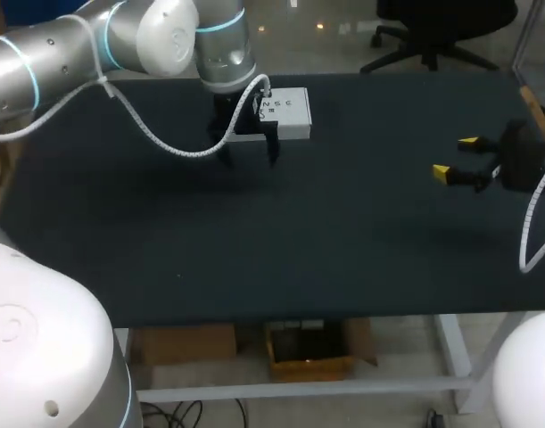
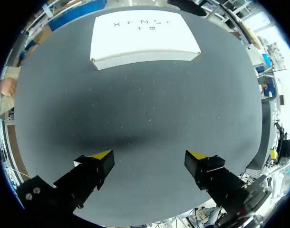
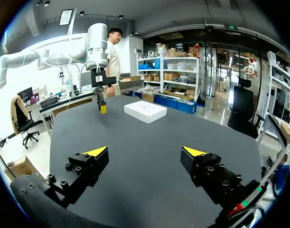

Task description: Assemble the packaging by folding the flat box into shape, placing the metal phone stand inside, and closing the box properly

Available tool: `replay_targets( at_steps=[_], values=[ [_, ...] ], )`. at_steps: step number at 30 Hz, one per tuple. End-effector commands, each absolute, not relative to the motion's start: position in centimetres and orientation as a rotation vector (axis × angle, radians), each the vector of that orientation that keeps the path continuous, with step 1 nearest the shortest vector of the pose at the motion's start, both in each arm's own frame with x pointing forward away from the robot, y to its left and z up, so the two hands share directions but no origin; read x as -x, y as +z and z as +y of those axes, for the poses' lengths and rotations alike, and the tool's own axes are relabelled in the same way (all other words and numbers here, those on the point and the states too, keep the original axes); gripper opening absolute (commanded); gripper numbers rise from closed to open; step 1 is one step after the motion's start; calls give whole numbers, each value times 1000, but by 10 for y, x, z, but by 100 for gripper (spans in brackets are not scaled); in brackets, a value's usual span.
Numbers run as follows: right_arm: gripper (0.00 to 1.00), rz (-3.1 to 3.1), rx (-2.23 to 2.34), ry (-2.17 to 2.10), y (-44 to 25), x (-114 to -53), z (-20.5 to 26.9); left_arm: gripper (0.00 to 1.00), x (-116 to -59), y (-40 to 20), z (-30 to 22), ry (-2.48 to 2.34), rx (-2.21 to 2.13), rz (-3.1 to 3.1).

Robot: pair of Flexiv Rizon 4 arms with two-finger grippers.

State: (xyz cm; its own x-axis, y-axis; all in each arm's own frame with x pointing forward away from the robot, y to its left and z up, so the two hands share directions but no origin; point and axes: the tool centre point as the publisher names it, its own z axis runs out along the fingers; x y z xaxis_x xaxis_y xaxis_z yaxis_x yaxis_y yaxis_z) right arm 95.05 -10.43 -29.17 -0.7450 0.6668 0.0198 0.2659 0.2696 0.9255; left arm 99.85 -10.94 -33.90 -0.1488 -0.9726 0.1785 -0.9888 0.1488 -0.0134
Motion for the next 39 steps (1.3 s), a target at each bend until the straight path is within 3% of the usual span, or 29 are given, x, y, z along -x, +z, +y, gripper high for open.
replay_targets(
  at_steps=[1, 17, 28, 39],
  values=[
    [100, 2167, -841, 1481, -293, -950, -106, 100, -950, -334, -91, 802, -2053, -2380],
    [100, 2167, -841, 1481, -293, -950, -106, 100, -957, -319, -63, 1001, -1788, -2490],
    [100, 2167, -841, 1481, -293, -950, -106, 100, -967, -310, -40, 1015, -1277, -2742],
    [100, 2167, -841, 1481, -293, -950, -106, 100, -961, -306, -33, 966, -1068, -2744]
  ],
)
